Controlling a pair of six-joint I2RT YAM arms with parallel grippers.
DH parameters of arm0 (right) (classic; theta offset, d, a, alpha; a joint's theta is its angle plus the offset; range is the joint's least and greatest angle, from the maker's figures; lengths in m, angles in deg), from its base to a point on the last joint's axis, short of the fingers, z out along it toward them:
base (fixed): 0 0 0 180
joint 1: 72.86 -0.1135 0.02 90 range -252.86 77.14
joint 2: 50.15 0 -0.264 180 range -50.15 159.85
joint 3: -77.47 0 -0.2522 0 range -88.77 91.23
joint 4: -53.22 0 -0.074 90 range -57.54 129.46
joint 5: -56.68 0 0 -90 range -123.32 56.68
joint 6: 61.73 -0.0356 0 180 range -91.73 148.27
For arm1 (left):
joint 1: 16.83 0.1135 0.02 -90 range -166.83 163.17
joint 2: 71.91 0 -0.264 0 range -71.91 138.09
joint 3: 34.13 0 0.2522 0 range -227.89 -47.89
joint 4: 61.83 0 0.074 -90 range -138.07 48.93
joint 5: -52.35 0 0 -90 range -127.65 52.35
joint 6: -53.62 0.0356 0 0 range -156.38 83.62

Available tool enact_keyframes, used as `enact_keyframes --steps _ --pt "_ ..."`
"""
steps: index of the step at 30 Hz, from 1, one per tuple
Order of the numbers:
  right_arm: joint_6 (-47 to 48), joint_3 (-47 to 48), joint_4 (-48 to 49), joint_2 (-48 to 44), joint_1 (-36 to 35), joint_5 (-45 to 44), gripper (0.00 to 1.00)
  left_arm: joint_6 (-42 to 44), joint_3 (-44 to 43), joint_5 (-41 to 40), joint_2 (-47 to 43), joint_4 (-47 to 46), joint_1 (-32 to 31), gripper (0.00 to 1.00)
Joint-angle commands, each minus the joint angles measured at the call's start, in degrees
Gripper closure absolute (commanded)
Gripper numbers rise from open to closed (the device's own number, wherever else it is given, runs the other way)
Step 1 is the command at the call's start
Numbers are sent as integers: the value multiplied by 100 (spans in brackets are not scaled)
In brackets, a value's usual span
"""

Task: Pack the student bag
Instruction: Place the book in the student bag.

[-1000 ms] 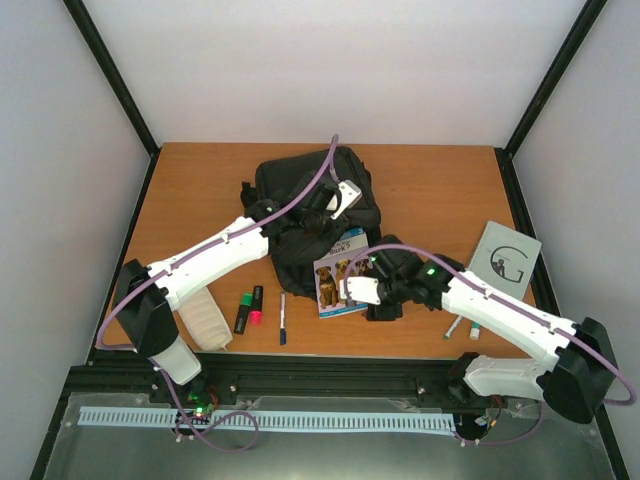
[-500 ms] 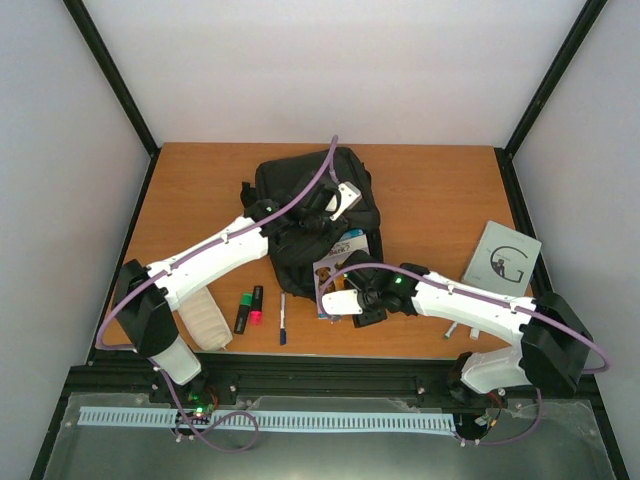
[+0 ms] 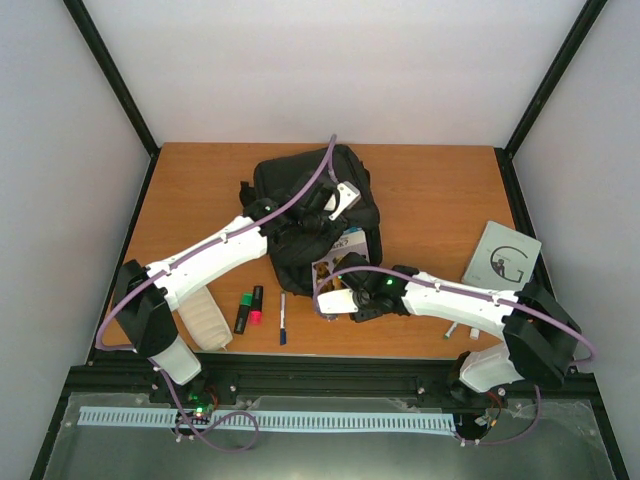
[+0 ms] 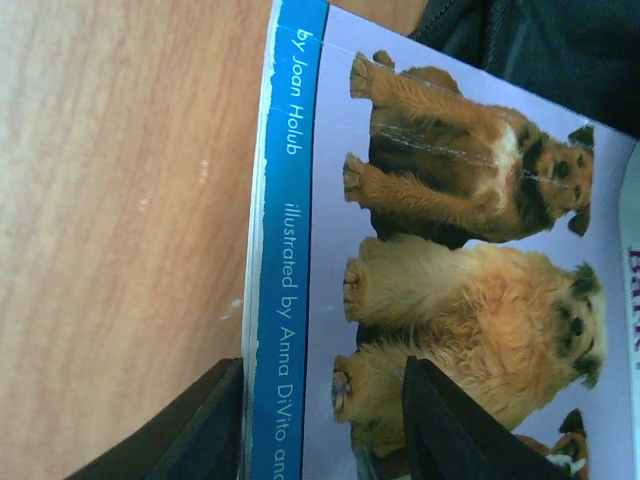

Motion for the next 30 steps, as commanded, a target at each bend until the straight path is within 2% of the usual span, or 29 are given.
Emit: enact_keyframes --steps 1,12,18,25,30 --pt "175 -21 809 49 -30 -526 59 70 -267 226 -229 -167 24 99" --pt "1014 -1 2001 517 394 -834 73 120 -194 522 -229 -133 25 99" --pt "1201 157 1677 225 260 -680 97 200 -239 412 -143 -98 38 99" --pt "1558 132 631 -299 -196 -560 97 364 -618 486 92 218 167 99" --pt "1927 -258 174 -561 -373 -603 97 631 -996 668 286 666 249 99"
